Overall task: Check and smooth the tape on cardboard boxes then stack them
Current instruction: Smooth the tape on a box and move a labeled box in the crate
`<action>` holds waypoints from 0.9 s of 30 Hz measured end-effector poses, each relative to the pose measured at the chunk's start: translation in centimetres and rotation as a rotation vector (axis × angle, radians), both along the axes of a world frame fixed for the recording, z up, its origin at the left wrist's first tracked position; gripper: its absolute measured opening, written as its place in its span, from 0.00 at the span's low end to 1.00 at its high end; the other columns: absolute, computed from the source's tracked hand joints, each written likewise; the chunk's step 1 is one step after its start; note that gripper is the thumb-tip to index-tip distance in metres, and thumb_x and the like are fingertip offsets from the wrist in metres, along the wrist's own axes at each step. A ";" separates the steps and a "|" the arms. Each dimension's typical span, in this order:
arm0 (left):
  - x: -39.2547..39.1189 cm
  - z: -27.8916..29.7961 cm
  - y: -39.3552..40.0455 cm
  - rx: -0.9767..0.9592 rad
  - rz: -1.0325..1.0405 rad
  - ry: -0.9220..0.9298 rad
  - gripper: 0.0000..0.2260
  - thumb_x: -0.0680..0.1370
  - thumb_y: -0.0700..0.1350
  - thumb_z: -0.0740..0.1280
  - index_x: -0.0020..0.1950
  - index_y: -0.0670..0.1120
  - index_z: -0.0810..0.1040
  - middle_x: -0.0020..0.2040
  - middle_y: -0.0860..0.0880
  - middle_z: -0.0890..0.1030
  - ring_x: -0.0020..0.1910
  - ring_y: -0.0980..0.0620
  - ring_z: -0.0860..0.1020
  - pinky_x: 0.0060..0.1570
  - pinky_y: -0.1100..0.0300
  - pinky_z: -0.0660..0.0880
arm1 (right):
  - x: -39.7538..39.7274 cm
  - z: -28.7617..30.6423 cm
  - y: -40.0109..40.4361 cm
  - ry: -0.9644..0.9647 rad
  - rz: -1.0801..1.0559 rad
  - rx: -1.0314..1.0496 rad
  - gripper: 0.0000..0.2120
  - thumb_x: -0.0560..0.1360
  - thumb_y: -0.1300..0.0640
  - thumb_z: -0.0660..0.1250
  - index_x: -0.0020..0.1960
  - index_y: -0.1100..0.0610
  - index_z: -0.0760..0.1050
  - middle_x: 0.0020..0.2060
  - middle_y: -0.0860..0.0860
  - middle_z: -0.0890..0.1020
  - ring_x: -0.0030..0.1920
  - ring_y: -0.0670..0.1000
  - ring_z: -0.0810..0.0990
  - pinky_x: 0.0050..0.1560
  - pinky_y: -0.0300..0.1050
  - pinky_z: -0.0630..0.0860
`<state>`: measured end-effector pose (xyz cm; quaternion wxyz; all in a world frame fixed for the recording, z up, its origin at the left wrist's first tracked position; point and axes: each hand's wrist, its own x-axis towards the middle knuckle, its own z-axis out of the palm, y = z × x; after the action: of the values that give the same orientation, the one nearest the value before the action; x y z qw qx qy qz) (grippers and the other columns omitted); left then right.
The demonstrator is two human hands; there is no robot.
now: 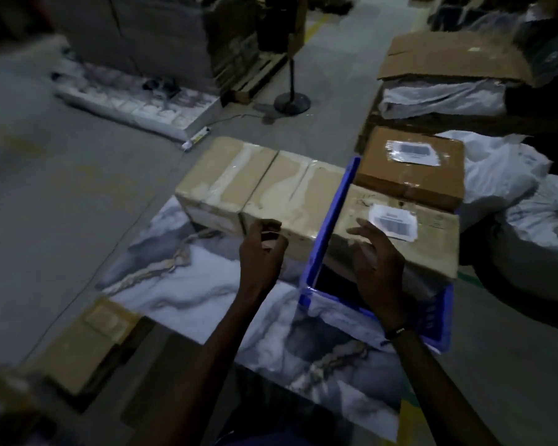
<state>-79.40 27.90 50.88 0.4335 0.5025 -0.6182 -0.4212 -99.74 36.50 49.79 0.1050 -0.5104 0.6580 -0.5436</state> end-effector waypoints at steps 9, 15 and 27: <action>15.1 -2.3 1.8 0.049 0.287 0.031 0.06 0.78 0.41 0.71 0.53 0.50 0.79 0.49 0.52 0.81 0.46 0.57 0.80 0.39 0.69 0.73 | 15.4 -2.0 -3.7 -0.060 0.258 0.119 0.13 0.77 0.66 0.71 0.59 0.55 0.81 0.58 0.52 0.84 0.58 0.40 0.79 0.57 0.25 0.70; 27.8 -4.6 2.1 0.089 0.473 0.038 0.05 0.76 0.43 0.70 0.51 0.48 0.80 0.47 0.50 0.82 0.44 0.56 0.79 0.39 0.71 0.71 | 30.2 -4.0 -7.2 -0.144 0.488 0.217 0.08 0.80 0.57 0.70 0.58 0.48 0.81 0.59 0.43 0.83 0.59 0.44 0.82 0.54 0.42 0.80; 49.5 -10.7 0.8 0.250 0.811 0.007 0.05 0.77 0.46 0.67 0.50 0.47 0.79 0.46 0.52 0.81 0.44 0.56 0.79 0.41 0.61 0.75 | 51.5 -7.7 -15.5 -0.150 0.857 0.488 0.10 0.79 0.56 0.72 0.60 0.49 0.80 0.54 0.43 0.84 0.57 0.42 0.82 0.51 0.42 0.81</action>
<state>-29.90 28.74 40.14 0.5020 0.7522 -0.3132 -0.2900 -48.22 20.99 42.08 0.4825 -0.6548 0.4876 -0.3172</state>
